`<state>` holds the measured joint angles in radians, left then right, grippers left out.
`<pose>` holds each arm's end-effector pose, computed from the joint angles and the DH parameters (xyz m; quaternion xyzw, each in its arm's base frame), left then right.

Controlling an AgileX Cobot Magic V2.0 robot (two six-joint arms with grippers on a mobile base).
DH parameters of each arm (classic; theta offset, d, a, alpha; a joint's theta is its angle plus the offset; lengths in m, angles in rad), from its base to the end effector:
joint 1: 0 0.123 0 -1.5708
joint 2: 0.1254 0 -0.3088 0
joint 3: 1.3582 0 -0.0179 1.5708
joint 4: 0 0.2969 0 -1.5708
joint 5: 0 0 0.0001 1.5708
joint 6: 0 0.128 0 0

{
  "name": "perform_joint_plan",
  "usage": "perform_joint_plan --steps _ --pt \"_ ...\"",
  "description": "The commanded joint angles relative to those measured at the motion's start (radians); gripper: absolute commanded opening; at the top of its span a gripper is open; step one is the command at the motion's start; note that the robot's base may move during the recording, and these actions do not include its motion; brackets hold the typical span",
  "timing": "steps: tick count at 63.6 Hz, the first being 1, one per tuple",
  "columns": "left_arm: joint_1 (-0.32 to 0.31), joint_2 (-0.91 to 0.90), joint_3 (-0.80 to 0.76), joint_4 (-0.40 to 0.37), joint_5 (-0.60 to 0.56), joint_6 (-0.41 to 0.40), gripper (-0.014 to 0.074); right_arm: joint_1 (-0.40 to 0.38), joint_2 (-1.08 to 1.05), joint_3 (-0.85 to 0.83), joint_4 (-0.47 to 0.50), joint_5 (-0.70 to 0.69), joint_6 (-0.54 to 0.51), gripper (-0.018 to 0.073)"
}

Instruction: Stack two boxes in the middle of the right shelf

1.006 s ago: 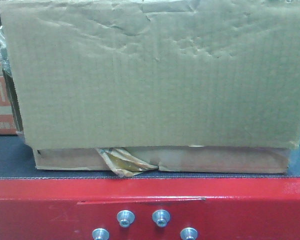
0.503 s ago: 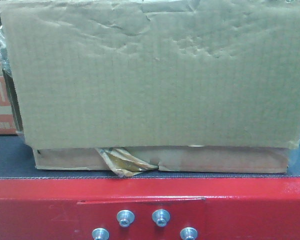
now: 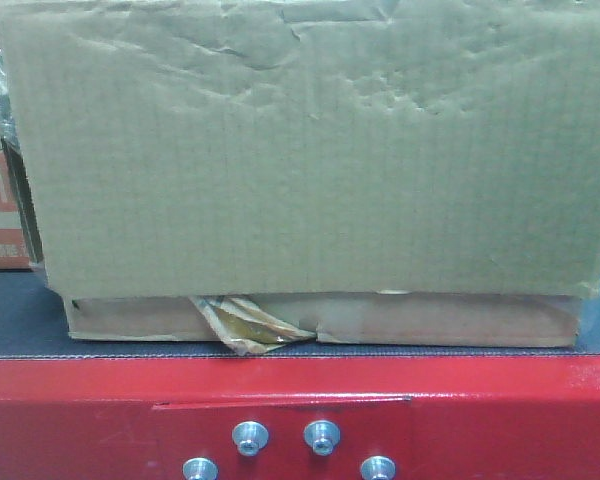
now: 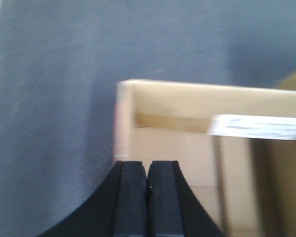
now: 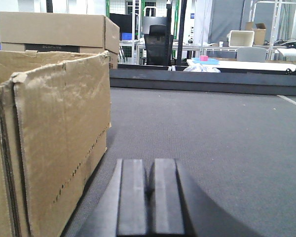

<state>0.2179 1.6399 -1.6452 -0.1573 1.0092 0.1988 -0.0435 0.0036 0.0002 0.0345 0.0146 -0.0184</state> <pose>0.4248 0.0767 0.3709 -0.0273 0.9439 -0.0085 0.3291 0.1157 -0.0050 0.2140 0.0201 0.6821 -0.0098 0.7309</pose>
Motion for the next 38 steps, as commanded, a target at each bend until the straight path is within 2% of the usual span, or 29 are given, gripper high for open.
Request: perform_joint_plan --steps 1,4,14,18,26,38 --pt "0.014 0.027 -0.013 0.015 0.0 0.01 -0.0048 -0.005 -0.004 0.0 0.004 -0.022 -0.008 -0.0162" --pt "0.014 0.034 -0.013 0.017 0.005 0.01 0.0007 -0.005 -0.004 0.0 0.004 -0.022 -0.008 -0.0162" --pt "0.014 0.067 -0.013 0.017 0.021 0.01 0.0311 -0.005 -0.004 0.0 0.004 -0.022 -0.008 -0.0162" --pt "0.014 0.087 -0.013 0.014 0.021 0.01 0.0377 -0.005 -0.004 0.0 0.004 -0.022 -0.008 -0.0162" --pt "0.014 0.129 -0.013 0.009 0.017 0.01 0.0373 -0.005 -0.004 0.0 0.004 -0.022 -0.008 -0.0162" --pt "0.014 0.189 -0.013 0.024 -0.004 0.01 0.0303 -0.005 -0.004 0.0 0.004 -0.022 -0.008 -0.0162"
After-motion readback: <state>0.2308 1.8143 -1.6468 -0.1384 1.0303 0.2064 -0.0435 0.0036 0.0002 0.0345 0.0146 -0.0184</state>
